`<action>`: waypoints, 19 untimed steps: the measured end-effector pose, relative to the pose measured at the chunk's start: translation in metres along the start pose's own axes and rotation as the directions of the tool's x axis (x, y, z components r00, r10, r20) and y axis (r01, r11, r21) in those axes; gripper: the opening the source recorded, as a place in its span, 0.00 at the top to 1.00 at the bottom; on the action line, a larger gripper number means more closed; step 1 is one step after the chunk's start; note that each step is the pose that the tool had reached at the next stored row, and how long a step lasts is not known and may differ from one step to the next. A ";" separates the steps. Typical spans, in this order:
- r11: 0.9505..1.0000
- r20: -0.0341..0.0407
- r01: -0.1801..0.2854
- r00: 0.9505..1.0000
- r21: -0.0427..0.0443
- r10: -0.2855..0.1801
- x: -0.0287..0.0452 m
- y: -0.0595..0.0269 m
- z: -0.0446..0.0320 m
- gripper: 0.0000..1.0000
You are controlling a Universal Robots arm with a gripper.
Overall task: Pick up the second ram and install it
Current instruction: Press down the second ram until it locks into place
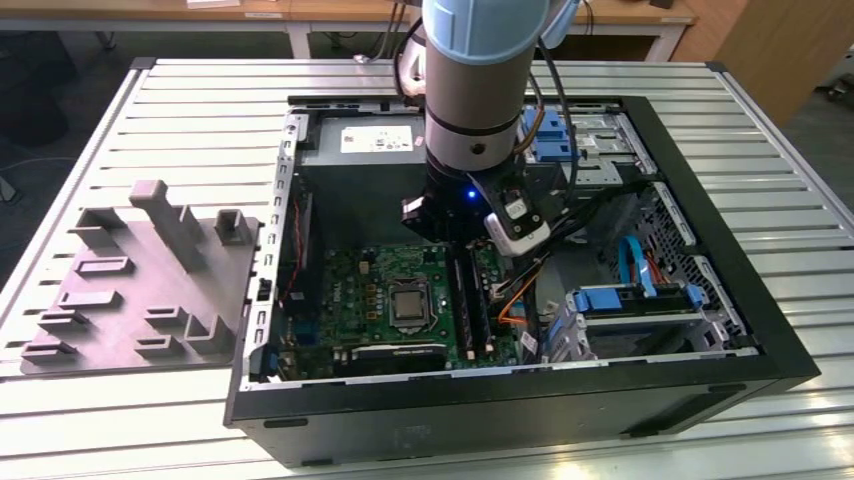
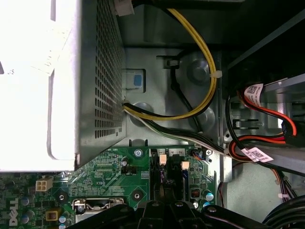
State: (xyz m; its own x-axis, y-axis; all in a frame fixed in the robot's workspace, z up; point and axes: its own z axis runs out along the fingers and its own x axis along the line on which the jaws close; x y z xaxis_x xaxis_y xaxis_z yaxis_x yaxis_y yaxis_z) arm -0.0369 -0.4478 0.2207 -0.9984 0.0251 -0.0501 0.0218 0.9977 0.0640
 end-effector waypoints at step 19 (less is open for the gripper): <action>1.000 0.000 0.000 1.000 0.000 0.000 0.0001 -0.0001 0.0022 0.90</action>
State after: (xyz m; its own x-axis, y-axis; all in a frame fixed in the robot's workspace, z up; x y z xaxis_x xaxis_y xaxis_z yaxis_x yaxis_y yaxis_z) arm -0.0369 -0.4478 0.2185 -0.9984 0.0251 -0.0502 0.0218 0.9977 0.0644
